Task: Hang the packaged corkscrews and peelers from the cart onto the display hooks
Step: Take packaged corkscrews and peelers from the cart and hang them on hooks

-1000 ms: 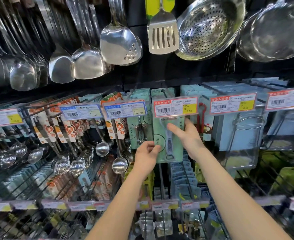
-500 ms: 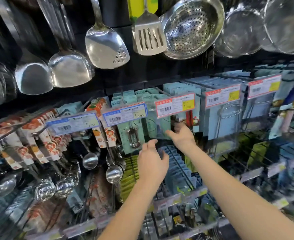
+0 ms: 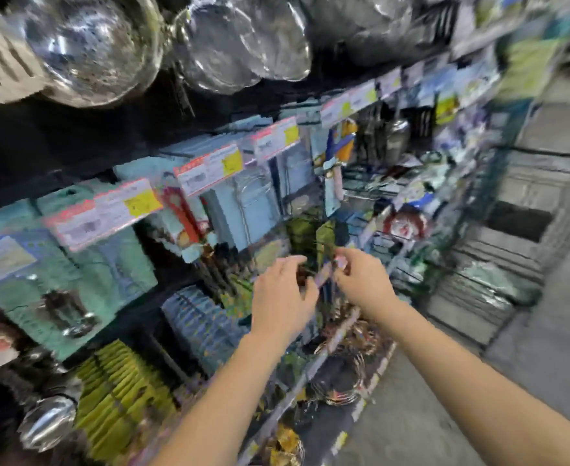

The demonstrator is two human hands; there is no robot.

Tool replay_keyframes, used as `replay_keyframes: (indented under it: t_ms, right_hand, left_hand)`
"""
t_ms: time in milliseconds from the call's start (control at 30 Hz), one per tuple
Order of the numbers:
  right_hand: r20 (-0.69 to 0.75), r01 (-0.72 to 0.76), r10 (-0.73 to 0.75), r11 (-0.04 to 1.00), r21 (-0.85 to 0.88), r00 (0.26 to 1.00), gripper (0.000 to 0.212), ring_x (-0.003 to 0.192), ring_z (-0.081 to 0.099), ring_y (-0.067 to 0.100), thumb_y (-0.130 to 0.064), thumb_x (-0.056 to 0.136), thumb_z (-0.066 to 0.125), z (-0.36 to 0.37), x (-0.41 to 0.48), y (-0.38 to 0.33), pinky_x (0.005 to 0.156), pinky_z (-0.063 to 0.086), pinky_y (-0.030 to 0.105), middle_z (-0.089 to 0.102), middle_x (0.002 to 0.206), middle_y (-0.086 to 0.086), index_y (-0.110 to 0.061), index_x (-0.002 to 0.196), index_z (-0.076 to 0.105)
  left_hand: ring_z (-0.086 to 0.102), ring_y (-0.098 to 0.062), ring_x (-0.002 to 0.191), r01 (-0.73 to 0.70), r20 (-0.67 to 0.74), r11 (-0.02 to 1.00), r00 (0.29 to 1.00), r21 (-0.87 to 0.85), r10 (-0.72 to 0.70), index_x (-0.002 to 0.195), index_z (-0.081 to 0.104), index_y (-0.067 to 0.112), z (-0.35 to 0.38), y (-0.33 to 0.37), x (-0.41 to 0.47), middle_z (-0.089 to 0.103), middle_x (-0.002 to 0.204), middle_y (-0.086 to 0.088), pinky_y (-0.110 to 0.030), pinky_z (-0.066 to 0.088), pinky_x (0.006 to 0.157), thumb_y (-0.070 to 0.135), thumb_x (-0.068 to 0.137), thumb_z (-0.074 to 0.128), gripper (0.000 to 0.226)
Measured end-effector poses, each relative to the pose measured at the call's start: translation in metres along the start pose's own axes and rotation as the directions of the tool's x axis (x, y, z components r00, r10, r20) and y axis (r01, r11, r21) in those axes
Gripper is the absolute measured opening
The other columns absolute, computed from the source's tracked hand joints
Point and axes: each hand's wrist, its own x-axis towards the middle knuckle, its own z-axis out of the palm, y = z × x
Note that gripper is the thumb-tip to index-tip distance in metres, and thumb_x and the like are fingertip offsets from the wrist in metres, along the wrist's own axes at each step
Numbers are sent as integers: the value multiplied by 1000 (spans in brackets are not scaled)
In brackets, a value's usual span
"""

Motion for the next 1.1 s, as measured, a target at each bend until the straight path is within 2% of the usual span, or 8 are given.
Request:
replay_keyframes:
  t_ms: [33,133,267,567,733,833,967,1100]
  right_hand:
    - [3,-30,31,997,-74,1000,46,97,71,30,-20,99,57,-14,-1,21,73,56,38,73,125,10,-22,145,60]
    - [-6,-113,114,975,-189,993,46,119,67,34,-27,97,57,-54,-6,86,88,57,43,69,135,11,-21,142,61]
    - [-11,-219,224,944,-248,975,51,123,66,34,-28,90,59,-108,-13,173,96,56,43,68,135,13,-19,140,61]
    - [-54,-466,472,834,-295,880,41,117,67,37,-21,91,56,-195,-19,319,91,56,42,70,129,13,-15,131,62]
    - [-79,-556,555,797,-234,828,30,111,68,36,-28,87,55,-207,5,378,87,58,43,73,119,11,-20,114,65]
    - [-64,-574,576,787,-226,815,35,115,67,35,-27,90,60,-209,33,406,90,58,42,72,122,11,-18,123,66]
    - [-56,-585,592,771,-251,804,43,122,65,35,-25,93,54,-209,93,448,97,56,42,69,132,13,-14,134,62]
    - [-36,-600,618,746,-287,785,45,122,65,35,-23,91,53,-209,169,491,97,57,42,69,134,13,-16,135,62]
  left_hand:
    - [61,-27,129,-25,32,1000,999,-6,25,143,58,23,14,17,8,63,143,-2,-42,48,108,36,100,58,45]
    - [60,-30,130,-102,154,995,983,21,98,145,55,20,59,73,30,62,142,-6,-43,48,108,40,100,56,49]
    - [60,-30,132,-229,276,971,940,71,202,149,53,20,118,142,60,62,144,-7,-44,49,108,48,101,54,56]
    - [61,-33,129,-383,488,920,821,83,298,151,48,20,222,264,105,59,146,-8,-47,49,108,44,101,50,56]
    - [60,-34,130,-433,566,897,763,87,313,154,45,19,269,298,133,58,148,-9,-48,46,111,41,102,50,56]
    - [60,-34,130,-430,582,900,749,64,316,155,44,19,303,309,165,57,148,-10,-47,50,107,41,102,51,58]
    - [54,-35,138,-440,621,895,722,73,304,158,39,19,352,325,223,54,151,-9,-47,42,113,47,103,50,63]
    - [56,-35,136,-412,640,910,712,46,290,155,43,15,406,337,294,57,148,-11,-47,45,113,46,102,51,61]
